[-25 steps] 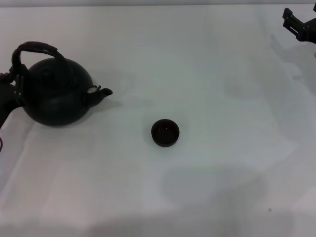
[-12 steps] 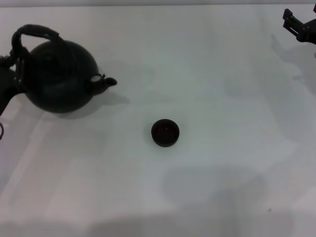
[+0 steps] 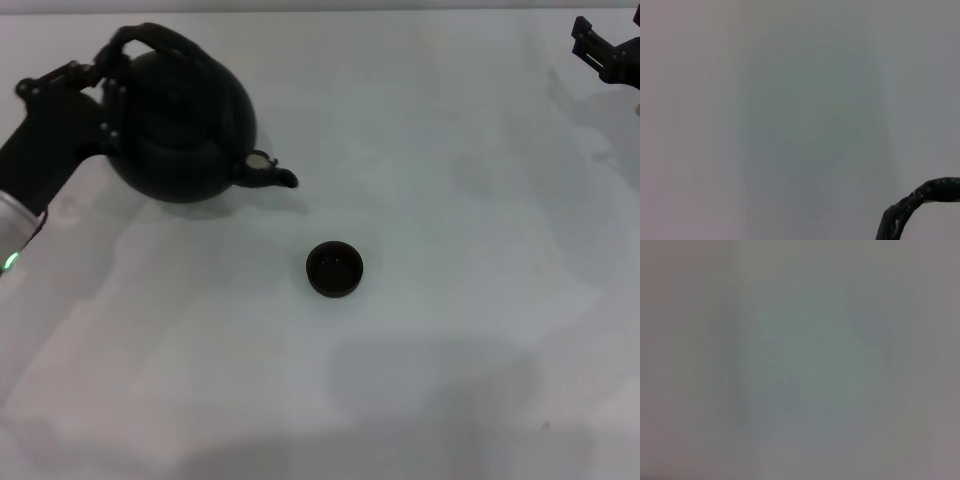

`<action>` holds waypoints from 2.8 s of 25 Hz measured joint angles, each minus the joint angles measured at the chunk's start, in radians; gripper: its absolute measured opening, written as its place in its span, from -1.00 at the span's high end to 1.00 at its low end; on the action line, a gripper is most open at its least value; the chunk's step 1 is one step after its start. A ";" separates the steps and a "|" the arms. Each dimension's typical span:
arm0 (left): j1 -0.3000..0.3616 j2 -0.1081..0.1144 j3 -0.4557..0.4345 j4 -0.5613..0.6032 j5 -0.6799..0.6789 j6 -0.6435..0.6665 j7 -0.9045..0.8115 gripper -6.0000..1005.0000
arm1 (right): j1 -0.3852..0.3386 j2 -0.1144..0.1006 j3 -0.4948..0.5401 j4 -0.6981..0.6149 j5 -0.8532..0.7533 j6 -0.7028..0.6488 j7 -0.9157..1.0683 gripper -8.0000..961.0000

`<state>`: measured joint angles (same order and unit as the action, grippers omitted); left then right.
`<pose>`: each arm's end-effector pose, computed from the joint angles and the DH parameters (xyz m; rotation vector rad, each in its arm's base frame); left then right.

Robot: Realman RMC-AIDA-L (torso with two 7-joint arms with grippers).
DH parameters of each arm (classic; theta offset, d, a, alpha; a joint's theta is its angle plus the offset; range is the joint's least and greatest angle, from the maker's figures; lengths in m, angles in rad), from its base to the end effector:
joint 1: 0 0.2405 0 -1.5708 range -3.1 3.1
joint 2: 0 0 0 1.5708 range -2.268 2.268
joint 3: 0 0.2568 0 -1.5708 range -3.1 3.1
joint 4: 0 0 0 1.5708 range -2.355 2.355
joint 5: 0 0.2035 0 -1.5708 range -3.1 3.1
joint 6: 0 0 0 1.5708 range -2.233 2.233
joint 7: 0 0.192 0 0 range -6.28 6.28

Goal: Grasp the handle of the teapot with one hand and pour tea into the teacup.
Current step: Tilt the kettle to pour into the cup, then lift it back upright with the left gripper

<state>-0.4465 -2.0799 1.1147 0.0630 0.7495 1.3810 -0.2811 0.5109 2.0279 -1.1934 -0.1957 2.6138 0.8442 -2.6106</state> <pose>-0.2790 0.3485 -0.0390 -1.9544 -0.2651 -0.7970 0.3393 0.4189 -0.0043 -1.7759 0.6944 0.5527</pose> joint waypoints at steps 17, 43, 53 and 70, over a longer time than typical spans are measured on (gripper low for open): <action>-0.025 -0.004 0.139 0.023 0.056 -0.008 0.283 0.77 | 0.003 0.000 -0.004 0.003 0.000 0.000 0.001 -0.81; -0.040 -0.005 0.152 0.061 0.056 -0.010 0.359 0.76 | 0.008 0.000 0.000 0.013 0.000 0.006 0.014 -0.81; -0.034 -0.007 0.150 0.052 0.049 -0.010 0.312 0.76 | 0.008 0.000 0.000 0.013 0.000 0.004 0.014 -0.81; 0.008 -0.011 0.145 0.049 -0.052 -0.016 0.026 0.75 | 0.008 0.000 0.000 0.013 0.000 -0.002 0.014 -0.81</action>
<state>-0.4387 -2.0913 1.2599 0.1119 0.6973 1.3650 -0.2547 0.5190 2.0279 -1.1934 -0.1825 2.6138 0.8420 -2.5971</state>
